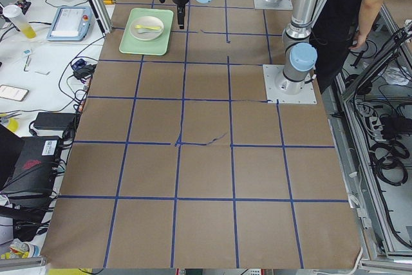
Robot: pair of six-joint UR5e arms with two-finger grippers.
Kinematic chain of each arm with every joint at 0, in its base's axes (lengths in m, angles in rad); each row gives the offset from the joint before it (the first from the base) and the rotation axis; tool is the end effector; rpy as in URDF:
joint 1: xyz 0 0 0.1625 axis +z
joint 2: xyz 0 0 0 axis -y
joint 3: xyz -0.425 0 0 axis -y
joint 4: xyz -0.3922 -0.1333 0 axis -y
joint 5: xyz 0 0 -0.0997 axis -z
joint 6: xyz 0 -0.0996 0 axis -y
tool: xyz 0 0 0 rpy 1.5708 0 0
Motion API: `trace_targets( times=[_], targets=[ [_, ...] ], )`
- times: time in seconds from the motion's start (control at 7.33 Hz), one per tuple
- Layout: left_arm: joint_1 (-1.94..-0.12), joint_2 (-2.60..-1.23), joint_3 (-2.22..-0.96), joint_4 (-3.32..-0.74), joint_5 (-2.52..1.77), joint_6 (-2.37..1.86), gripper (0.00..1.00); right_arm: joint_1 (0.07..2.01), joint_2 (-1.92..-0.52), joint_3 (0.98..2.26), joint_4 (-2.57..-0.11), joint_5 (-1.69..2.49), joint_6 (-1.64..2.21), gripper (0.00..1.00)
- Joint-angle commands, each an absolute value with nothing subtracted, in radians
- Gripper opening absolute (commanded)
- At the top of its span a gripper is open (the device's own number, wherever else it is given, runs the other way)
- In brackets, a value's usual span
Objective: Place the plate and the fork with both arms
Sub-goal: 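Raise the left gripper and withdraw it from the plate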
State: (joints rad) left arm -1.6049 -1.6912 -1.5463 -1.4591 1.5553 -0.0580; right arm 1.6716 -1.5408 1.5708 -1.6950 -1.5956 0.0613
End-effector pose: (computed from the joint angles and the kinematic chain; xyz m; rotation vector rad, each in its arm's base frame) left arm -0.1533 -0.5378 0.4489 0.0371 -3.1251 0.0235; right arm 0.1818 -0.4976 0.4858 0.0598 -3.1204 0.1498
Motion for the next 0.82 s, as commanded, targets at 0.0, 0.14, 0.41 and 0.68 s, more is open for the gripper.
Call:
trace_targets(
  times=[0.0,0.14,0.41,0.68],
  targets=[
    [-1.615,-1.626,-1.520,-1.565,1.555,-0.061,1.00,1.672,-1.540,1.571,-1.695,-1.597,0.061,1.00],
    [-1.615,-1.609,-1.551,-1.556,1.555,-0.064,1.00,1.672,-1.539,1.569,-1.694,-1.604,0.061,1.00],
    [-1.617,-1.565,-1.565,-1.586,1.557,-0.066,1.00,1.672,-1.539,1.566,-1.684,-1.605,0.061,1.00],
    [-1.617,-1.557,-1.594,-1.582,1.555,-0.066,1.00,1.672,-1.537,1.565,-1.678,-1.603,0.061,1.00]
  ],
)
